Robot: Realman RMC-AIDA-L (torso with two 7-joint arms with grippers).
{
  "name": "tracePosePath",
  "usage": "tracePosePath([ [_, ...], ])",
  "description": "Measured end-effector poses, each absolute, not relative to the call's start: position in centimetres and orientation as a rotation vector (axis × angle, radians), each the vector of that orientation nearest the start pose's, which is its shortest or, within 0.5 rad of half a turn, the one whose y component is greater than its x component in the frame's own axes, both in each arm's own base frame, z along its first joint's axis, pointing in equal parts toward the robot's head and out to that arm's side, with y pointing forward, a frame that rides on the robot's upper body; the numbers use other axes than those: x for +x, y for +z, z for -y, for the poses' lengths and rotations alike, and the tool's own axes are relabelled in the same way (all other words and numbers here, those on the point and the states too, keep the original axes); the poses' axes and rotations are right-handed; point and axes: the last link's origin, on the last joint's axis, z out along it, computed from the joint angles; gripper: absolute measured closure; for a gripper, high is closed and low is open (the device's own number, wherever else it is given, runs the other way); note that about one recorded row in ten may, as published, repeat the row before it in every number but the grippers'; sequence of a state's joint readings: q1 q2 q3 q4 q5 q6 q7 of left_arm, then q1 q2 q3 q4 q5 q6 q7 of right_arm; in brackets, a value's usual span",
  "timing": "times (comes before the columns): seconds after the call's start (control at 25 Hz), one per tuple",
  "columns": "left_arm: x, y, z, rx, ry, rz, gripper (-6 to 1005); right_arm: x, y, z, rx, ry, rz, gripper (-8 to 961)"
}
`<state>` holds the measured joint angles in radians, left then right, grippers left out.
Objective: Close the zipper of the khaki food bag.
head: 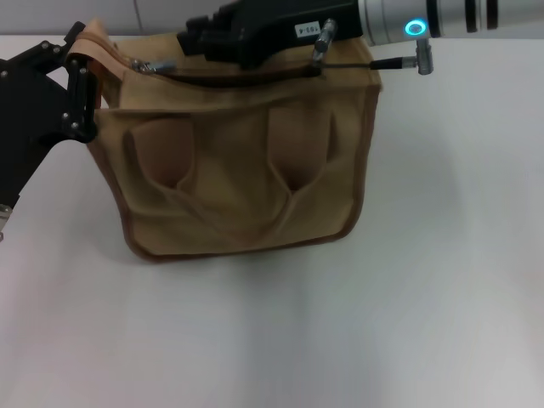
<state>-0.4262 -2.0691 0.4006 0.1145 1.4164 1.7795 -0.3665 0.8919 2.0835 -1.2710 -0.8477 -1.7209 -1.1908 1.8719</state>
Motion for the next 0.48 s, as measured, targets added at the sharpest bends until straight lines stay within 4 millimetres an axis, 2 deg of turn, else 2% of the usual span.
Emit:
tracePosePath([
  [0.28,-27.9,1.9,-28.5,-1.843,-1.139,0.038,893,5.6,-4.0,-40.8,-2.858,0.738,-0.283,650],
  [0.48,-27.9,1.9,-28.5,-1.843,-1.138,0.040,892,5.0,-5.3,-40.1,-2.921,0.662,-0.194,447],
])
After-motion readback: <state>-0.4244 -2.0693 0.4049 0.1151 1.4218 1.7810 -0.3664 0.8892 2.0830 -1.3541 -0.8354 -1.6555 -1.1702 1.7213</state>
